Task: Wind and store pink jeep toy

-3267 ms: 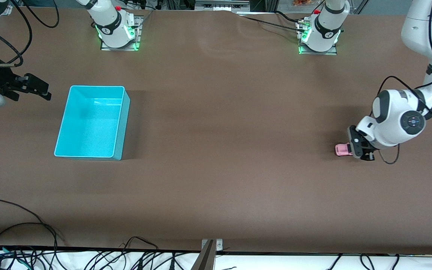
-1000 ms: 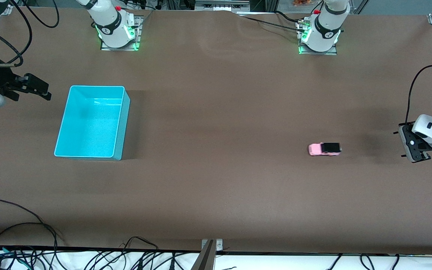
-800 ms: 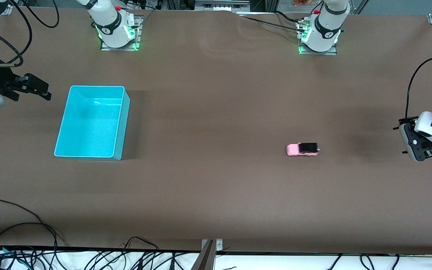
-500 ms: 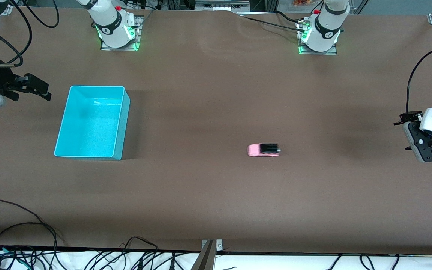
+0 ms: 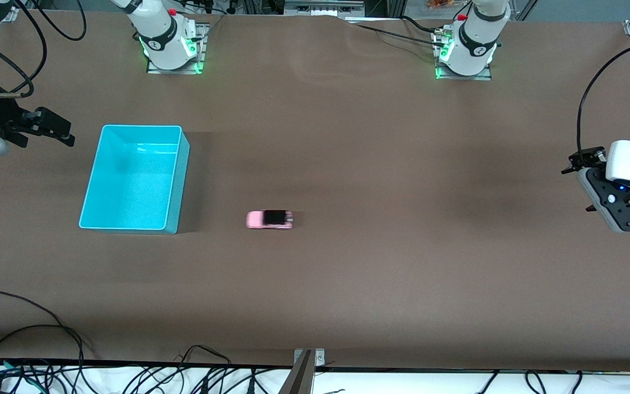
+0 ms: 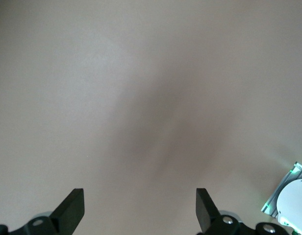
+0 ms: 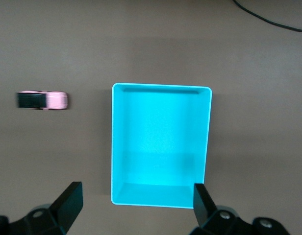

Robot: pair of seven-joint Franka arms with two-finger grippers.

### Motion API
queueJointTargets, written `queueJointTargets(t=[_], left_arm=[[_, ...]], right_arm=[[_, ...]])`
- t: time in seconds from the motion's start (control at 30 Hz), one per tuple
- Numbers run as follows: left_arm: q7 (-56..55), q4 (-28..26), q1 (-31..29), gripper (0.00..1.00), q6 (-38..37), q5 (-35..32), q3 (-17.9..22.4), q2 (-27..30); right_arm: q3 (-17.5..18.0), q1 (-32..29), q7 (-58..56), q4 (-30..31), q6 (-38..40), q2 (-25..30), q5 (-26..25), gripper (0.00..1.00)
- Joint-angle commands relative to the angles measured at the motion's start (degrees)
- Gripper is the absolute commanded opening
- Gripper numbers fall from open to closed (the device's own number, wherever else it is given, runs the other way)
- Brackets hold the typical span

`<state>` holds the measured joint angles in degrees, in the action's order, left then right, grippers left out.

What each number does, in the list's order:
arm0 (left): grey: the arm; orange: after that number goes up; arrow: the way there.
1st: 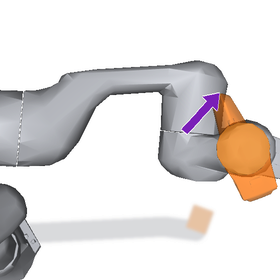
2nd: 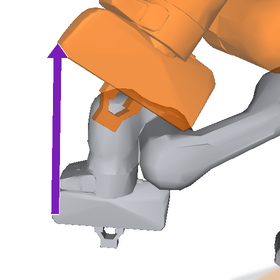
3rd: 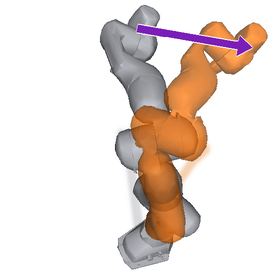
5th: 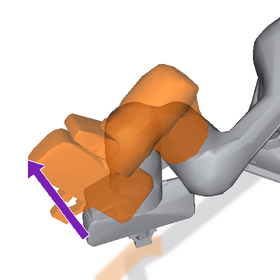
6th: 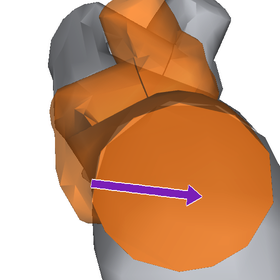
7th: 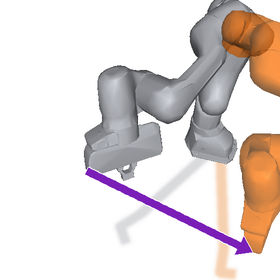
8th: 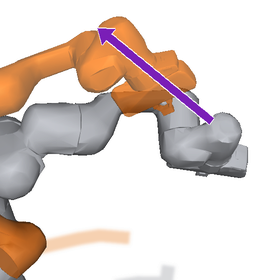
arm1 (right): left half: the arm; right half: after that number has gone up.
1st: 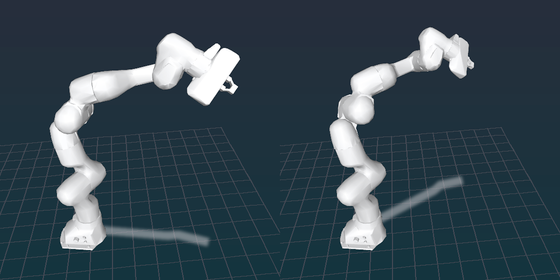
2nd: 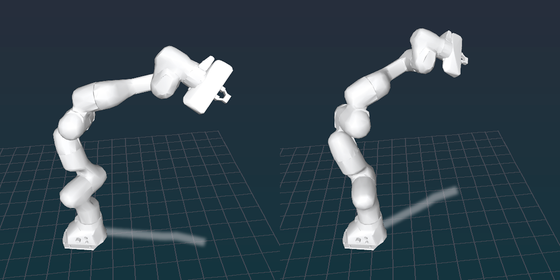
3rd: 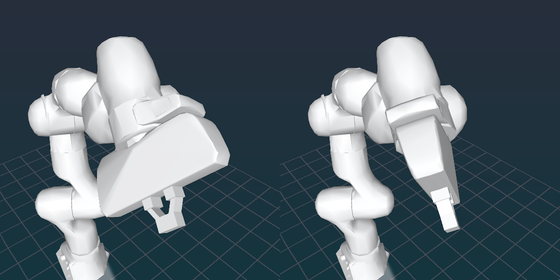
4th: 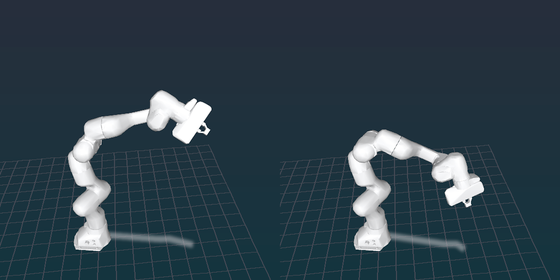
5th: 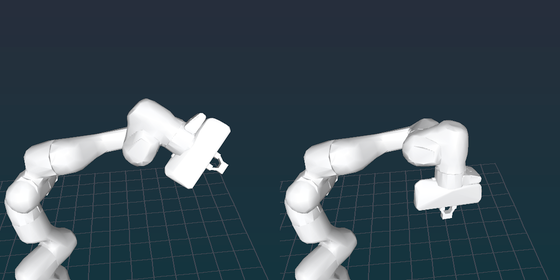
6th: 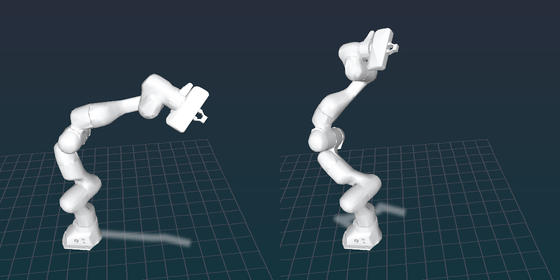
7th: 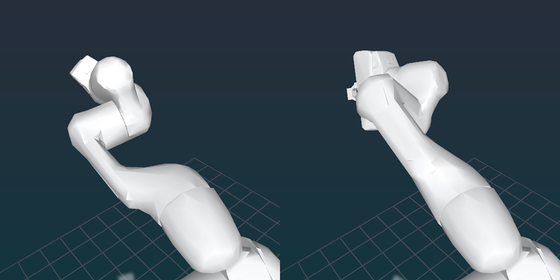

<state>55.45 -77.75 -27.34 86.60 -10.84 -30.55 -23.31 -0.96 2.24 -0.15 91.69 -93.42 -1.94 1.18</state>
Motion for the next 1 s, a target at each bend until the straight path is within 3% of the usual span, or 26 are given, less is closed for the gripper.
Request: queueJointTargets(t=[0.0,0.6,0.97], left_arm=[[-1.31,0.5,0.44,1.0,-0.99,0.2,-0.03,0.02],[-2.71,0.58,0.88,1.0,-0.99,0.29,-0.12,0.1],[-17.9,2.07,2.37,1.0,-0.99,0.29,-0.12,1.25]], right_arm=[[0.08,-0.31,-0.21,-0.28,0.6,0.27,0.32,1.0],[0.17,-0.22,-0.56,-0.37,0.69,-1.22,-0.04,1.0],[0.69,3.82,-5.54,0.15,0.52,-4.56,0.05,1.0]])
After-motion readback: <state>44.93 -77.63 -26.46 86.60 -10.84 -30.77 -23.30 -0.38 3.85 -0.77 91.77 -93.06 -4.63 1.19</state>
